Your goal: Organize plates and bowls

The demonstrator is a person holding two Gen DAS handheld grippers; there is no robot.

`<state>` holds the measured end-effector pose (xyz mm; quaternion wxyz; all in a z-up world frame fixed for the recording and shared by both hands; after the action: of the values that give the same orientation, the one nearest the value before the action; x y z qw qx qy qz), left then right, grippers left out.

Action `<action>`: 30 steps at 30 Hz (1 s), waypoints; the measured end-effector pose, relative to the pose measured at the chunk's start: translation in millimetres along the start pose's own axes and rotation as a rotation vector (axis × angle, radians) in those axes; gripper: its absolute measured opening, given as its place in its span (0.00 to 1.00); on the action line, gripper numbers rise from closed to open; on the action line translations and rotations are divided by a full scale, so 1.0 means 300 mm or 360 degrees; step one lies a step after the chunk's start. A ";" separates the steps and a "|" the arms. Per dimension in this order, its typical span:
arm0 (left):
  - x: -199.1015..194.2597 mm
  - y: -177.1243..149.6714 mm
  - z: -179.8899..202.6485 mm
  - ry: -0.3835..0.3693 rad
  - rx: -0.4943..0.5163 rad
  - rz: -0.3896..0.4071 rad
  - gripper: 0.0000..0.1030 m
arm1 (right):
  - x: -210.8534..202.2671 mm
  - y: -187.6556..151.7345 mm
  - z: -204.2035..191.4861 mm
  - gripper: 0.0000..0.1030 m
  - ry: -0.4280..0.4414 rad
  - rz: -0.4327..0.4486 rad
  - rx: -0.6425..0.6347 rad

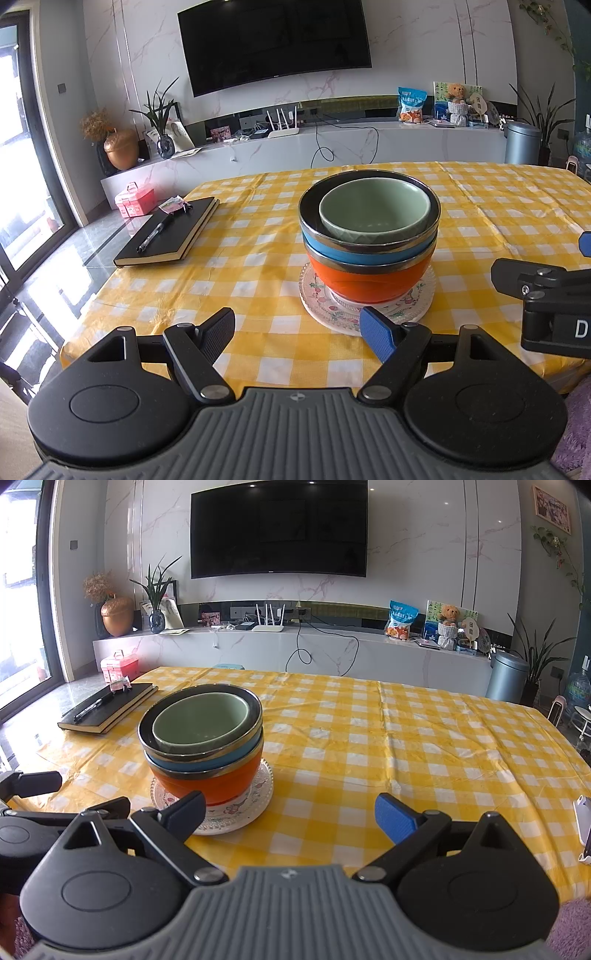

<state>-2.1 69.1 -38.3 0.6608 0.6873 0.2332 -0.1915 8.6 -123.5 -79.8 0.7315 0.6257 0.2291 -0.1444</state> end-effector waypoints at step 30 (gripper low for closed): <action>-0.006 0.001 0.005 0.0012 0.0009 -0.0008 0.88 | -0.001 0.001 0.001 0.93 0.0001 -0.0001 0.0000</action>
<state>-3.4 67.6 -37.1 0.6574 0.6893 0.2369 -0.1912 8.7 -123.9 -79.3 0.7313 0.6258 0.2295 -0.1443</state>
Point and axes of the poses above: each gripper's, at about its wrist camera, not at the fingertips, and x roughly the way its jaws point, z to its right, y to its top, the point moved 5 cm from there along x, roughly the way its jaws point, and after that the axes turned 8 degrees about -x, right-handed, at the moved point
